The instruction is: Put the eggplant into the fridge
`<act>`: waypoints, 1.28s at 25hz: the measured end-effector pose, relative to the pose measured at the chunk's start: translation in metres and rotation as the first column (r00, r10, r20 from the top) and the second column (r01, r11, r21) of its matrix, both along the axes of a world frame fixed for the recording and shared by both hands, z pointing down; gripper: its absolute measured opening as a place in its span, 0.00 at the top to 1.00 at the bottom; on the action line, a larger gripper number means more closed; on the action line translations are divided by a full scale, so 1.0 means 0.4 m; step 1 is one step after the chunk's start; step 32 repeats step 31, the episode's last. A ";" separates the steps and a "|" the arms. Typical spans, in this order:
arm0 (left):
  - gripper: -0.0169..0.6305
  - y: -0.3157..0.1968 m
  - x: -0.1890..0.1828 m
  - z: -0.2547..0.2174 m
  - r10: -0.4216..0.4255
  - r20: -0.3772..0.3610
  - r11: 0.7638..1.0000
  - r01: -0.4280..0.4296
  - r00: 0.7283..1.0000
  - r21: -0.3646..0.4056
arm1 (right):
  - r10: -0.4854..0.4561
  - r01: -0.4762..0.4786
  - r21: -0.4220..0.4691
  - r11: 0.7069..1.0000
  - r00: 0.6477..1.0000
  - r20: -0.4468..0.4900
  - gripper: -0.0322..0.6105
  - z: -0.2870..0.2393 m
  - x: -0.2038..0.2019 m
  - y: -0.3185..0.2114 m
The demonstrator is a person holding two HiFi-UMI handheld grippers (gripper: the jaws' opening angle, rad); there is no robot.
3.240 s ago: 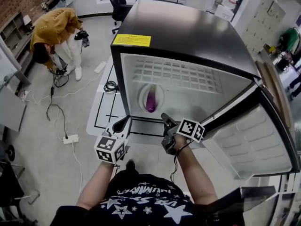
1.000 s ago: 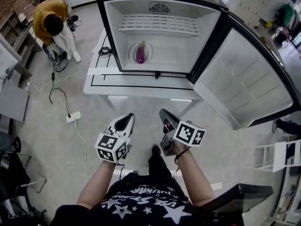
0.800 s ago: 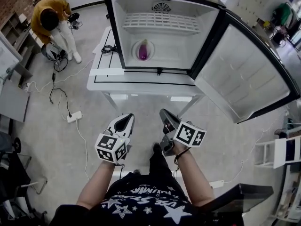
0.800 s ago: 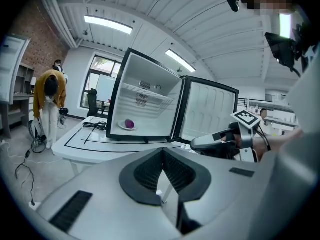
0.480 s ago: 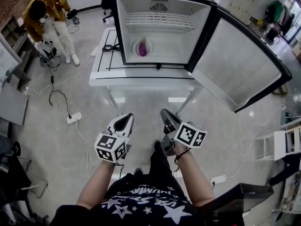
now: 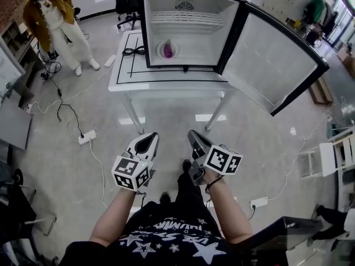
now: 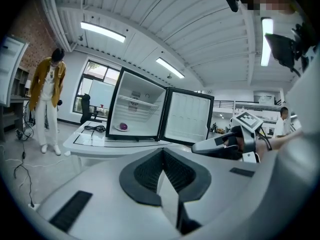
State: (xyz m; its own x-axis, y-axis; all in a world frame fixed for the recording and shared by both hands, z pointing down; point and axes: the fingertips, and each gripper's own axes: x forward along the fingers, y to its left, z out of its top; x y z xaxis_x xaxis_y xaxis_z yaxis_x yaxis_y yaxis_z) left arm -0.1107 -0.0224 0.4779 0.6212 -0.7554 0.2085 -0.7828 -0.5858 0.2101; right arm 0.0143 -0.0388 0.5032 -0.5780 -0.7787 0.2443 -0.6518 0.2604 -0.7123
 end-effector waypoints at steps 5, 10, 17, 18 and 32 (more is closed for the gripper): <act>0.96 0.067 -0.004 0.004 0.012 -0.011 1.000 -0.012 1.000 0.001 | 0.013 -0.013 0.008 1.000 1.000 -0.011 0.94 -0.008 -0.004 0.077; 0.96 0.107 0.010 0.006 0.023 -0.015 1.000 -0.023 1.000 -0.009 | 0.016 -0.016 0.003 1.000 0.999 -0.028 0.94 -0.011 0.007 0.124; 0.96 0.127 0.052 -0.012 0.021 -0.010 1.000 -0.021 1.000 0.009 | -0.003 0.003 -0.001 1.000 0.999 -0.033 0.94 -0.003 0.030 0.144; 0.96 0.134 0.059 -0.012 0.022 -0.006 1.000 -0.022 1.000 0.009 | -0.011 0.011 -0.004 1.000 0.999 -0.032 0.94 -0.001 0.030 0.149; 0.96 0.274 0.199 -0.044 0.012 0.016 1.000 -0.012 1.000 -0.001 | -0.074 0.073 -0.006 0.997 0.996 -0.051 0.94 -0.042 0.142 0.293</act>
